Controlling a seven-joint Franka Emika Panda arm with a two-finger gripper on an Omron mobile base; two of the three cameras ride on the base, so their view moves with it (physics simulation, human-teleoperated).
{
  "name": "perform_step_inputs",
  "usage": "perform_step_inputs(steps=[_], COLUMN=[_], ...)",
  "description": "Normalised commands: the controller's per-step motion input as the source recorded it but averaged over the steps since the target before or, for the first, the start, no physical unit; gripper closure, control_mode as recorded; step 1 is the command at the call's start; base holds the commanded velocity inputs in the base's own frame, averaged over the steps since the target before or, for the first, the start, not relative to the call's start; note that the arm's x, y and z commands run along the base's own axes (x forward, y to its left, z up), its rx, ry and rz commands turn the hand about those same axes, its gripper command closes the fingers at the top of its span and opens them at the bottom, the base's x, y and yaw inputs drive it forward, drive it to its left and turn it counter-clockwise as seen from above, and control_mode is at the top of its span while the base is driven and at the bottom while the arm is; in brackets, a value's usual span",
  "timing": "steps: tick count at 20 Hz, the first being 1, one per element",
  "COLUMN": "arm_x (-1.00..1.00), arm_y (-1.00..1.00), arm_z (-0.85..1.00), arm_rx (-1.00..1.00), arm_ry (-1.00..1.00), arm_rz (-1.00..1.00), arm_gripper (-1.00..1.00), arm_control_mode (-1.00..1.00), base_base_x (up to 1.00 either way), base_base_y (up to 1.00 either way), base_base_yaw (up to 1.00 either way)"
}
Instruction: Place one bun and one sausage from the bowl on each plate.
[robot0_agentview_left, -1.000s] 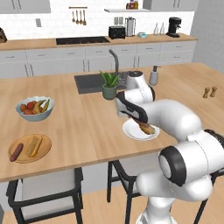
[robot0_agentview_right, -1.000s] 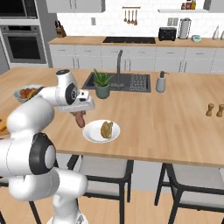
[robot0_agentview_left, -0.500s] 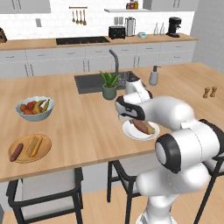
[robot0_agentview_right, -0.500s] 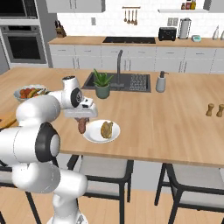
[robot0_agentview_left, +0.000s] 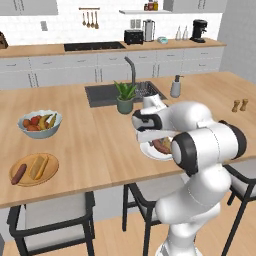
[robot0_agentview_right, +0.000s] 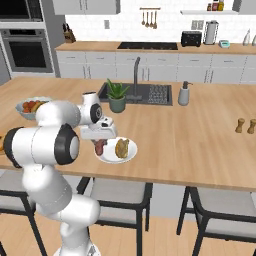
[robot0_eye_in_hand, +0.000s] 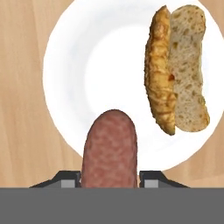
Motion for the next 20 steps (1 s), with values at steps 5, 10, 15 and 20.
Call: perform_step_inputs(steps=[5, 10, 15, 20], arm_x=[0.02, 0.05, 0.07, 0.13], arm_y=[0.00, 0.00, -0.01, 0.00], arm_z=[-0.14, -0.15, -0.14, -0.15], arm_rx=[0.00, 0.00, 0.00, 0.00], arm_ry=[-0.01, -0.03, -0.01, -0.02], arm_rz=[-0.02, 0.00, 0.00, 0.00], arm_gripper=[1.00, 1.00, 1.00, 1.00], arm_control_mode=[-1.00, -1.00, -1.00, -1.00], base_base_x=[0.00, 0.00, 0.00, 0.00], base_base_y=[0.00, 0.00, 0.00, 0.00], base_base_yaw=[0.00, 0.00, 0.00, 0.00])
